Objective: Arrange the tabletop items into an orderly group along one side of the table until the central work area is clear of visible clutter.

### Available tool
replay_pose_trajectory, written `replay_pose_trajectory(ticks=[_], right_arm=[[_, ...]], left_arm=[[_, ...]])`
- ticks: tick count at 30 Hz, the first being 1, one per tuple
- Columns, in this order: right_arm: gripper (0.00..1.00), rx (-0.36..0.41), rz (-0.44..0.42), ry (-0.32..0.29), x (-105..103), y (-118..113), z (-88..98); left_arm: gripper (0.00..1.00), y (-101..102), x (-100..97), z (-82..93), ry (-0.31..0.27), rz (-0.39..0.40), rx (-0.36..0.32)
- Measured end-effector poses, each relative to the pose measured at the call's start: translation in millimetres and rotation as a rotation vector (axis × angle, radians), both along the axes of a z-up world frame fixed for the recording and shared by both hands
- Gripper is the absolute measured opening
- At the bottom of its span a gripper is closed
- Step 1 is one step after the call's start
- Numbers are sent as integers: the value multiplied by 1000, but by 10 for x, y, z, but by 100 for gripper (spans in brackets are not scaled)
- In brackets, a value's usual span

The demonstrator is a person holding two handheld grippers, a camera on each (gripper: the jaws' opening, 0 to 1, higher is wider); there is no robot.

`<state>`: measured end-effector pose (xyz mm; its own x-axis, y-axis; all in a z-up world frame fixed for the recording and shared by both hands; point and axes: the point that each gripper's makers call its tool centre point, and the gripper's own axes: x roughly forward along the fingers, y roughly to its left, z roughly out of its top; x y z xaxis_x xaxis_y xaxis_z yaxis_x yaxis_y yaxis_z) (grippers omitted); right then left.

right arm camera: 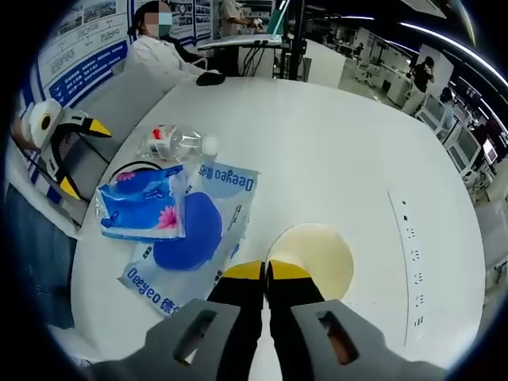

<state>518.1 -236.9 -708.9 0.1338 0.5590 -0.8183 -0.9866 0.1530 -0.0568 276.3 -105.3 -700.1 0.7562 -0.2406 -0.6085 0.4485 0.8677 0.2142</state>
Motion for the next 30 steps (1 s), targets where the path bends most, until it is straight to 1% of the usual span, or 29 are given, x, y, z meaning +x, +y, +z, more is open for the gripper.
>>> replay_pose_trajectory(ticks=[3,4,7,9,11,12,15,18,22,23,25,26,29,30], right_arm=[[0,-37,41,-21,-9,-43,-29],[0,-38,41,-23,-8,-43,-29],[0,-32,33,-14,-12,-55,-25],[0,-31,13,-9,5,-65,-33],[0,-34,-4,14,-6,-86,-57],[1,-39,-10,12,-6,-102,-56],[8,-34,-28,9,9,-127,-48],[14,13,-85,39,15,-121,5],[27,49,-115,53,10,-111,87],[30,69,-105,53,-19,-87,129],[33,109,-81,14,-32,-47,221],[35,118,-86,14,-40,-48,244],[43,177,-157,44,-48,-36,342],[45,188,-178,44,-34,-48,368]], left_arm=[[70,11,-9,-23,12,3,8],[70,10,-9,-21,12,3,7],[70,14,-5,-17,10,4,12],[71,12,-8,-22,15,4,13],[70,17,-12,-28,19,6,18],[70,23,-14,-32,23,8,22],[71,23,-6,-20,15,9,20],[71,25,-7,-20,16,11,21],[73,25,-5,-16,15,14,19],[74,28,-7,-19,18,17,20],[75,32,-10,-26,23,20,21],[76,32,-8,-26,22,20,20],[78,36,-7,-30,24,23,24],[78,39,-11,-38,30,25,27]])
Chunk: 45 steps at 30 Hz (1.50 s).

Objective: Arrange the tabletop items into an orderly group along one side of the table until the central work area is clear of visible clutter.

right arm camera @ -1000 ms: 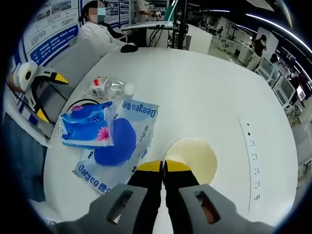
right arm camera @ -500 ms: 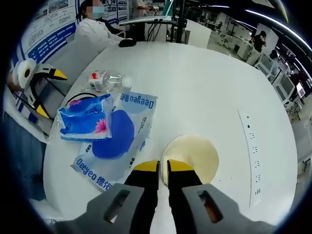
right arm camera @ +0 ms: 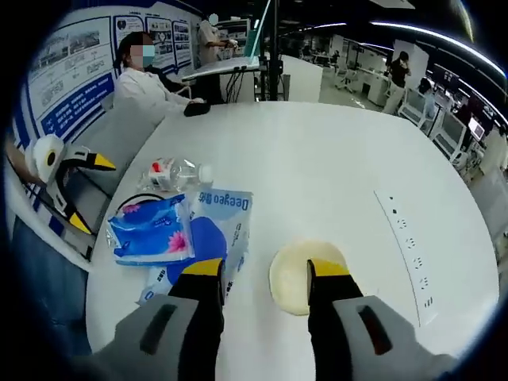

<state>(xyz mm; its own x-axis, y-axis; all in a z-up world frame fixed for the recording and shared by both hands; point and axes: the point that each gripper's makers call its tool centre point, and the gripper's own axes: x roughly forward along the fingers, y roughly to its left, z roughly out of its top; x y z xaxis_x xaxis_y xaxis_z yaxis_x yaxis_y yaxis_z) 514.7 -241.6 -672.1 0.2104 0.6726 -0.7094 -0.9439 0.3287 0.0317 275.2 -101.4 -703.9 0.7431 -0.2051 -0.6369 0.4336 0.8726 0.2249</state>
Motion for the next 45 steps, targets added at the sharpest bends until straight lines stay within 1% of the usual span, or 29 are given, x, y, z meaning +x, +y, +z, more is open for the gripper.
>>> replay_pose_trajectory(ticks=[2,4,5,7,8,11,15,18,19,22,24,27,30,36,38,40,42,45], right_arm=[[52,11,-20,4,4,-29,41],[63,12,-39,-7,18,-63,70],[68,19,-81,-2,16,-103,99],[74,34,-112,13,3,-132,123],[75,46,-142,28,0,-162,139],[76,83,-171,56,-41,-200,176],[76,97,-178,62,-146,-271,217],[75,142,-220,88,-208,-295,256],[74,161,-234,105,-261,-310,275],[74,174,-247,101,-357,-361,302],[75,199,-268,100,-455,-403,350],[75,209,-299,100,-542,-481,393],[74,216,-309,96,-666,-554,423],[72,265,-369,147,-931,-664,413],[72,273,-374,151,-994,-679,406],[72,283,-384,164,-1117,-711,388],[72,294,-401,173,-1194,-747,383],[71,307,-417,173,-1277,-799,400]], left_arm=[[79,1,-7,-12,9,2,4],[78,5,-10,-19,11,2,9],[78,16,-19,-37,21,3,19],[78,22,-24,-46,27,6,24],[78,21,-23,-43,26,6,22],[79,22,-27,-49,30,5,25],[80,32,-28,-55,33,9,30],[80,46,-24,-57,31,11,37],[80,54,-26,-65,35,15,37],[80,63,-32,-80,45,19,37],[80,65,-40,-88,51,19,40],[80,70,-50,-106,61,19,42],[79,77,-52,-112,65,21,44],[79,95,-56,-129,72,28,50],[79,100,-56,-134,74,29,51],[79,105,-57,-141,77,32,52],[78,109,-59,-145,80,34,53],[78,116,-64,-157,85,35,55]])
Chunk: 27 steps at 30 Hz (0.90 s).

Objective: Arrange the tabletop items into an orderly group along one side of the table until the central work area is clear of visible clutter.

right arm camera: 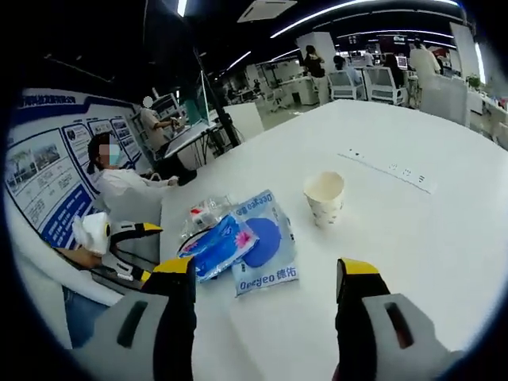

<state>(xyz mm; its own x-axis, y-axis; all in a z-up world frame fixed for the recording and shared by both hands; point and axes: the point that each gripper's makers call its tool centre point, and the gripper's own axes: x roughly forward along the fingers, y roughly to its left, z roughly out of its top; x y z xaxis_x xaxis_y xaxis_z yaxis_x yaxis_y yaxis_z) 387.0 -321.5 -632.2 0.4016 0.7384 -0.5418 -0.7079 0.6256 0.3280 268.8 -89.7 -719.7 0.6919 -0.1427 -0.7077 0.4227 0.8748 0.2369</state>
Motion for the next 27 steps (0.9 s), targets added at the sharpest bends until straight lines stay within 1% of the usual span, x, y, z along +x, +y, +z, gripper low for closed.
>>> replay_pose_trajectory(ticks=[6,12,17,21,25,27], right_arm=[[69,35,-56,2,-146,-125,51],[69,40,-69,-1,-311,-228,55],[68,43,-77,-25,-364,-298,90],[67,46,-86,-25,-407,-359,49],[67,31,-76,-20,-492,-432,0],[66,29,-78,-19,-499,-449,-10]], left_arm=[[77,7,-12,-16,11,4,-1],[77,16,-14,-15,11,9,0],[78,27,-9,-10,7,16,-5],[78,37,1,3,-2,22,-5],[77,40,14,40,-22,23,-4],[76,38,19,45,-26,23,-7]])
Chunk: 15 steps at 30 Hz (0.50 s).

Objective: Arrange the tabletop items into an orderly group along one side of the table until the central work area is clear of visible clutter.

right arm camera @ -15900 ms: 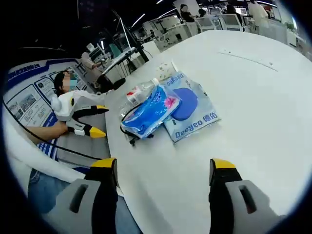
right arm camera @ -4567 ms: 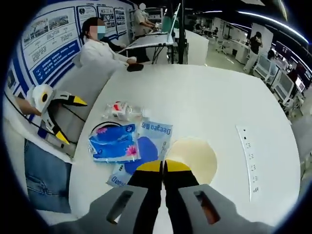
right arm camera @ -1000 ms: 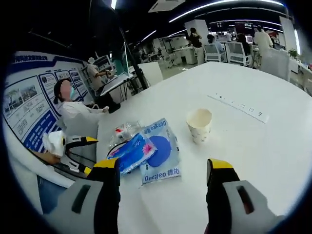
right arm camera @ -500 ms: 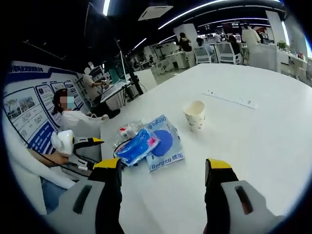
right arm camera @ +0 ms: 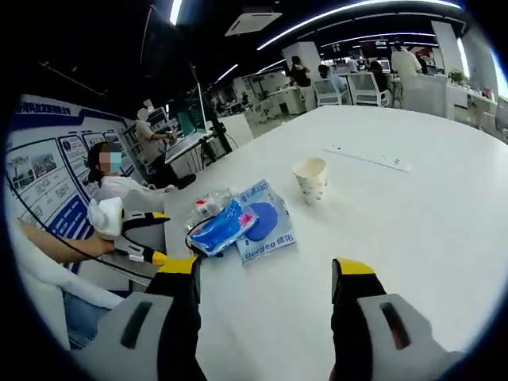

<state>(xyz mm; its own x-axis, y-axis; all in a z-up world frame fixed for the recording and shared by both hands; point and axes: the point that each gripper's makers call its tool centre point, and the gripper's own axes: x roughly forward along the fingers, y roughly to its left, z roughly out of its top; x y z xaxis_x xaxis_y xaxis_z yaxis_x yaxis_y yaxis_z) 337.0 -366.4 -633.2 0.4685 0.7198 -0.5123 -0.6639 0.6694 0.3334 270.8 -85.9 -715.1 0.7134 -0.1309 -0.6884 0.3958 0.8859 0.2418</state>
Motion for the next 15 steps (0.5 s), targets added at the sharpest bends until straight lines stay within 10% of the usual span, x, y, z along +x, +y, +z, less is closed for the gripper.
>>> replay_pose_trajectory(ticks=[15], right_arm=[[62,5,-151,60,-74,-149,-105]], left_arm=[[70,-51,11,42,-18,-16,-22]])
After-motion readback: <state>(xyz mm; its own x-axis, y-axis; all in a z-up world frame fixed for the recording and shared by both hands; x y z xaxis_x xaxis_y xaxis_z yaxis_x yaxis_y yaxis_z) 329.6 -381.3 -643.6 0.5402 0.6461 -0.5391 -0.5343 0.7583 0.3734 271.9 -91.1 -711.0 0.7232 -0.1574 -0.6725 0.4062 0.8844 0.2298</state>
